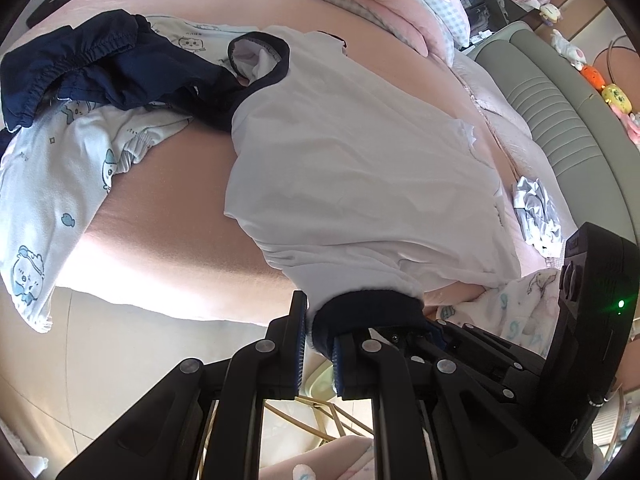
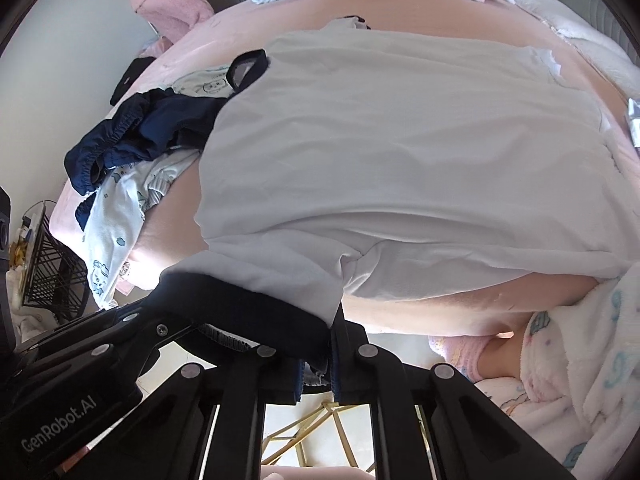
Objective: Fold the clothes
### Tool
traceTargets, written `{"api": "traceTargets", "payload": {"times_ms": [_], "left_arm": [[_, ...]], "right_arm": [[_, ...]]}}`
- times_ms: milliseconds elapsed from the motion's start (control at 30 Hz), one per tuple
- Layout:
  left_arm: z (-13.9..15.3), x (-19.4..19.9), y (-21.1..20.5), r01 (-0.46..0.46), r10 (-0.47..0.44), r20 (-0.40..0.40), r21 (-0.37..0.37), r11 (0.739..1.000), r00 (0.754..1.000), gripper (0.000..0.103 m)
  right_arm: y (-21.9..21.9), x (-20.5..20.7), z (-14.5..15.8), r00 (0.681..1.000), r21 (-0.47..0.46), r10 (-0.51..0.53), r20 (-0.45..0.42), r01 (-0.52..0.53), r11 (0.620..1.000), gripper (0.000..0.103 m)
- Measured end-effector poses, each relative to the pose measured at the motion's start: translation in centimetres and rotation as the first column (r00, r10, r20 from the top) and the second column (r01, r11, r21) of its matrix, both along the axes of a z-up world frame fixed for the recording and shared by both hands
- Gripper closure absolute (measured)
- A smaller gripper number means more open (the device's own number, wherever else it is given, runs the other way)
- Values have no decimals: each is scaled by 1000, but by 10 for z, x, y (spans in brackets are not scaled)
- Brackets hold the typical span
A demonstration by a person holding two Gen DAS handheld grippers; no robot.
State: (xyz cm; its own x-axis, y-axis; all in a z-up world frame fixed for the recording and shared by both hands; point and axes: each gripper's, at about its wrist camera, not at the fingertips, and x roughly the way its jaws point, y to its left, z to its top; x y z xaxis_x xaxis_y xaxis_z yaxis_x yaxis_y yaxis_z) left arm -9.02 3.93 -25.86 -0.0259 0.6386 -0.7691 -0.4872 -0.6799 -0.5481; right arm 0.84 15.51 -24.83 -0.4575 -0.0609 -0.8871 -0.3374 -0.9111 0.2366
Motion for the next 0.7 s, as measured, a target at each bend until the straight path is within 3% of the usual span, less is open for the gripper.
{"api": "traceTargets", "payload": {"times_ms": [267, 433, 700], "left_arm": [[5, 5, 1, 2, -2, 0, 8, 1000, 1000, 94], [3, 11, 4, 29, -29, 2, 4, 1000, 1000, 95], [0, 20, -1, 51, -51, 28, 14, 999, 998, 95]], "right_arm": [[7, 9, 21, 998, 4, -24, -55, 25, 1000, 96], [4, 8, 12, 999, -99, 14, -28, -17, 995, 96], [11, 14, 3, 999, -251, -17, -27, 10, 968, 96]]}}
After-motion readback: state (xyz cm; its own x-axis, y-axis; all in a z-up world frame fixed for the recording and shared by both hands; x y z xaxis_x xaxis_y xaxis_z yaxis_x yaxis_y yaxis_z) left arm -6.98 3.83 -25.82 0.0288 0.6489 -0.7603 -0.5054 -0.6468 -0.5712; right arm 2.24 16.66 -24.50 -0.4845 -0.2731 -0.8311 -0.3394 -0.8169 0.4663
